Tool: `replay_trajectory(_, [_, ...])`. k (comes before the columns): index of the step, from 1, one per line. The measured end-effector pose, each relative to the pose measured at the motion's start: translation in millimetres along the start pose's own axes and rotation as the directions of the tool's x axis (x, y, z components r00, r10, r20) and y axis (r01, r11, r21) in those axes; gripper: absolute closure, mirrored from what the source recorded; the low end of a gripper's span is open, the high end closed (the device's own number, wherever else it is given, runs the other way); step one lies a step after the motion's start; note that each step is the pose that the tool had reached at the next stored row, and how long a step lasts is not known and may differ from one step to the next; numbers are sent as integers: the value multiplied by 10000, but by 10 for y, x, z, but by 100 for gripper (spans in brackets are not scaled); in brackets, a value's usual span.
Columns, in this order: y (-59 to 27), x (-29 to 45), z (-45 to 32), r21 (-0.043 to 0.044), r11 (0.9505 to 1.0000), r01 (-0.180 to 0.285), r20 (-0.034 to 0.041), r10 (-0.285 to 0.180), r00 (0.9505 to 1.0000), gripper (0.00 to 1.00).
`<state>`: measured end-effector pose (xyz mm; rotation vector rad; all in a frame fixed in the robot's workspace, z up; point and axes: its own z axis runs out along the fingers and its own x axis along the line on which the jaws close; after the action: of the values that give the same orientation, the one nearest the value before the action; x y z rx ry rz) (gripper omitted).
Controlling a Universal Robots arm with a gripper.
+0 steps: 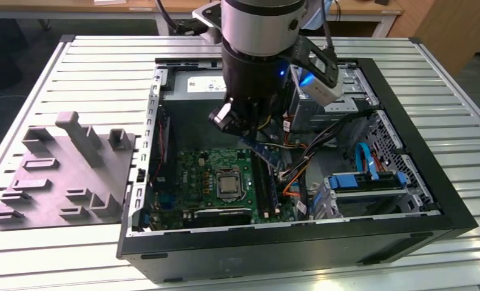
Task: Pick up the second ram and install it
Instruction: 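Insert the second ram into the second slot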
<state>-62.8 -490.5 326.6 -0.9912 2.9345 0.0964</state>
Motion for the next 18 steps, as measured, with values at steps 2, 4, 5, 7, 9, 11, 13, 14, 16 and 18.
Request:
replay_trajectory(2, [0,0,3,21,9994,-358,17,358,9994,88])
replay_trajectory(4, [0,0,6,43,9973,-732,35,731,9973,88])
replay_trajectory(5, [0,1,7,54,9958,-912,44,912,9958,88])
replay_trajectory(7, [0,1,9,74,9919,-1269,62,1268,9919,88])
replay_trajectory(9, [-1,1,12,93,9867,-1622,82,1622,9867,88])
replay_trajectory(11, [-1,1,14,112,9800,-1986,102,1985,9801,88])
replay_trajectory(13, [-1,1,17,129,9721,-2342,123,2340,9722,88])
replay_trajectory(14, [-1,1,18,138,9677,-2517,134,2515,9678,88])
replay_trajectory(16, [-1,1,21,154,9578,-2872,156,2869,9578,88])
replay_trajectory(18, [-1,2,23,171,9468,-3214,178,3211,9469,88])
